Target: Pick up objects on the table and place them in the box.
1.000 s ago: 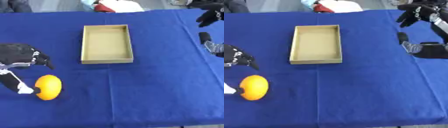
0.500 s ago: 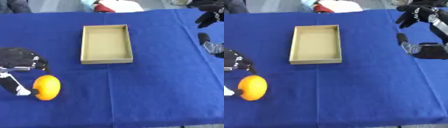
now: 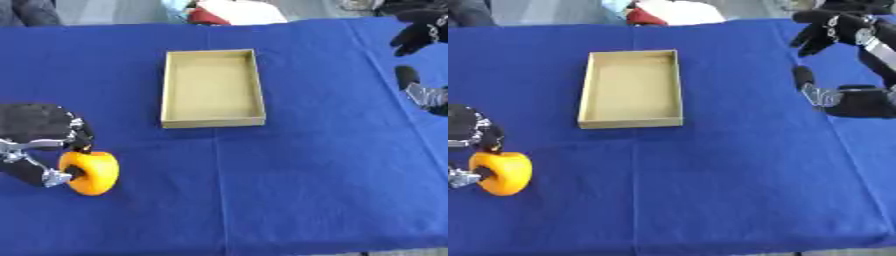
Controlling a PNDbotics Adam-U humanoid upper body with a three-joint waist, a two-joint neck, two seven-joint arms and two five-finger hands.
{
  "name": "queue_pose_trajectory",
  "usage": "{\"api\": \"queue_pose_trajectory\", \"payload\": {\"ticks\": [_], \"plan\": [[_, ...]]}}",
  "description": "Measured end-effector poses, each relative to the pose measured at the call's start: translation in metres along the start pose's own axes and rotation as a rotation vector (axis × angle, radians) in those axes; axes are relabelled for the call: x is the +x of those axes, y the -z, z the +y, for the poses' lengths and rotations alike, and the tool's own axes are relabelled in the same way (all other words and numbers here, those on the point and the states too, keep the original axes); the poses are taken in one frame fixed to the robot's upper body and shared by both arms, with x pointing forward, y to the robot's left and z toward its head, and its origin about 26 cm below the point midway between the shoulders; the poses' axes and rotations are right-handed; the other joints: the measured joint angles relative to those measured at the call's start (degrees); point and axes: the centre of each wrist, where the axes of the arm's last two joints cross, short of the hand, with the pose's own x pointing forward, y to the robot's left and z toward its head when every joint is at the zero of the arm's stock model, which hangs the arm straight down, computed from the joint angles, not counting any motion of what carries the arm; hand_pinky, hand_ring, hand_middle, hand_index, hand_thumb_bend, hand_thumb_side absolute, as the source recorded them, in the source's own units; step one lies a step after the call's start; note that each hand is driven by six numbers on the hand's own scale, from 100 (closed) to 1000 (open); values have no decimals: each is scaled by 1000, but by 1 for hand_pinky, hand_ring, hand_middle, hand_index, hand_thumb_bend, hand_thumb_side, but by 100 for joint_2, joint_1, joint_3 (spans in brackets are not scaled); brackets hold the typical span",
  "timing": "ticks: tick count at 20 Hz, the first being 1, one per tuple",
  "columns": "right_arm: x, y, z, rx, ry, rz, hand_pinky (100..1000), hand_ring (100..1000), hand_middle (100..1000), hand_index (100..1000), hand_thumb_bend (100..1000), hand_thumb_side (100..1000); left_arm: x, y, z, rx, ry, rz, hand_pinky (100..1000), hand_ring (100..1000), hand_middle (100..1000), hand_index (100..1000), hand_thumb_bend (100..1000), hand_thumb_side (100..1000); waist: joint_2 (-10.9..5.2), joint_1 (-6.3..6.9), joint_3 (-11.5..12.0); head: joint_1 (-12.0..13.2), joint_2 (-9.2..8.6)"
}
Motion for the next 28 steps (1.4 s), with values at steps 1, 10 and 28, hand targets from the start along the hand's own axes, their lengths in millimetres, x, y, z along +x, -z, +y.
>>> {"api": "queue_pose_trajectory", "payload": {"ticks": [1,10,28], "plan": [[0,0,0,0,0,0,657,649,674,944,100,239,1,0,2,25,-3,-13,453,340,261,419,100,244,0,-7,1,-1,0],[0,0,0,0,3,-1,656,648,674,944,100,240,-2,-8,72,249,71,-73,462,357,276,426,100,243,-44,-8,-37,-4,3],[3,7,2,4,22,-35,656,647,673,944,100,243,-44,87,115,331,57,-9,498,407,335,478,100,200,-13,0,-321,73,1]]}}
